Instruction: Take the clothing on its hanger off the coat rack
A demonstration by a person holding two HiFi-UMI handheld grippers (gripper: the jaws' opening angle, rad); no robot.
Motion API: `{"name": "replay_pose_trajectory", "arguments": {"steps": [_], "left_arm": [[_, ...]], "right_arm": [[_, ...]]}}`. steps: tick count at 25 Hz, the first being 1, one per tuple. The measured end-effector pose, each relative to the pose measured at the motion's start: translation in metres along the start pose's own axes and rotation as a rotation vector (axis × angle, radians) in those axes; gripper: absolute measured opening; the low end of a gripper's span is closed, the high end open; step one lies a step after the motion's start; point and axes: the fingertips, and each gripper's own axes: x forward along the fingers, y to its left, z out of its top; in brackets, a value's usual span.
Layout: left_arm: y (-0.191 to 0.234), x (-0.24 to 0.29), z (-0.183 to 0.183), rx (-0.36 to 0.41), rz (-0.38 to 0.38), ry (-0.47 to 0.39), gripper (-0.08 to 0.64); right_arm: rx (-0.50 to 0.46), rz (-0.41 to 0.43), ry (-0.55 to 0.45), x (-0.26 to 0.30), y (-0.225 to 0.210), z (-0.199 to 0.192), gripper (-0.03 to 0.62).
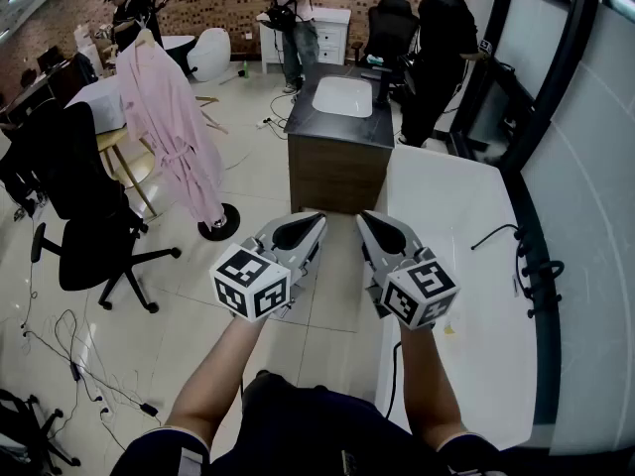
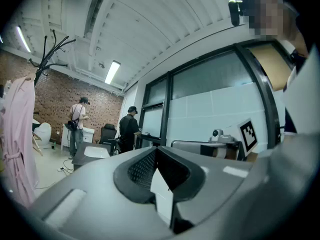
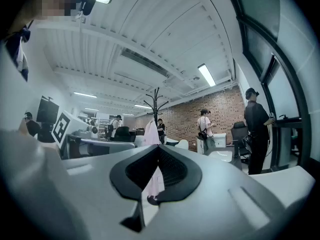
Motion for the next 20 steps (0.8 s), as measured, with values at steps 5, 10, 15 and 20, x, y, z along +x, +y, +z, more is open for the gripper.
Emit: {"name": "replay_pose_trajectory", "arguments": {"steps": [5,10,15,20], "left_arm": [[0.027,-0.012,0.018,0.022,0.000,-0.022,0.012],[0.074,-0.045,0.031,0.033,0.041,-0.020,0.012],[0.131,-0.089,0.046,0.048,0.111,-0.023,0.012],[0.181,-0.136,0.062,0.059,0.180,-0.025,0.012]], "right_arm": [[0.001,0.003,0.005,0.033,0.014,0.003,0.002],[-0.013,0.053,-0.006,0.084,0.050,0.010,0.002],[-0.022,0.116,-0.013,0.140,0.089,0.016,0.002],[-0.036,0.188,-0.019,0.193,0.133,0.022,0.002]]}}
